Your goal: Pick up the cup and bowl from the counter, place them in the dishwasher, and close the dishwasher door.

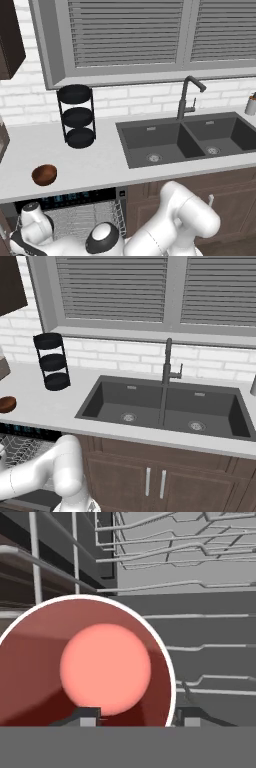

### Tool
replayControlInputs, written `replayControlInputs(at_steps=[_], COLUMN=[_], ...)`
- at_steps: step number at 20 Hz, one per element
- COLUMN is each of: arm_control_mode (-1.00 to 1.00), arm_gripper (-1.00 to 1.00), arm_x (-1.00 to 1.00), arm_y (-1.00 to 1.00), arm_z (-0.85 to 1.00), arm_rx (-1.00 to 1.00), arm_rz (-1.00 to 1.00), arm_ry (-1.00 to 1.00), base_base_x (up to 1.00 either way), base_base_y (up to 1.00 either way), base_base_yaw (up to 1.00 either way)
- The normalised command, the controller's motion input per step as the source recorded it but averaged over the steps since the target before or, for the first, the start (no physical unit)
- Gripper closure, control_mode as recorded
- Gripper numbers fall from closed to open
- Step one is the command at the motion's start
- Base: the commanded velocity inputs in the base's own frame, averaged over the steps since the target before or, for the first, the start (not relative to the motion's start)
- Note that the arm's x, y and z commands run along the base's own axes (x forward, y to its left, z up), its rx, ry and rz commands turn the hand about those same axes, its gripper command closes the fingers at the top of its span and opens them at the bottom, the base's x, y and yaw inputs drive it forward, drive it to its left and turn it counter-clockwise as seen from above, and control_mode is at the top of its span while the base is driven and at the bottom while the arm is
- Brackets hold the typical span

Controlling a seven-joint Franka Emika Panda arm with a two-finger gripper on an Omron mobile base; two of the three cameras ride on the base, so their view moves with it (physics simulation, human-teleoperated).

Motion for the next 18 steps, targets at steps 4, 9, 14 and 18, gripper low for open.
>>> replayControlInputs(at_steps=[4, 9, 14, 18], arm_control_mode=[-1.00, -1.00, -1.00, -1.00], arm_gripper=[-1.00, -1.00, -1.00, -1.00], arm_x=[-0.06, 0.00, 0.00, 0.00], arm_y=[-0.11, -0.17, -0.15, -0.16], arm_z=[0.07, 0.20, 0.29, 0.57], arm_rx=[-0.01, -0.11, -0.11, -0.01], arm_rz=[-0.01, -0.04, -0.06, -0.04], arm_ry=[-0.11, -0.15, -0.10, -0.11], base_base_x=[0.00, 0.00, 0.00, 0.00], base_base_y=[0.00, 0.00, 0.00, 0.00], base_base_yaw=[0.00, 0.00, 0.00, 0.00])
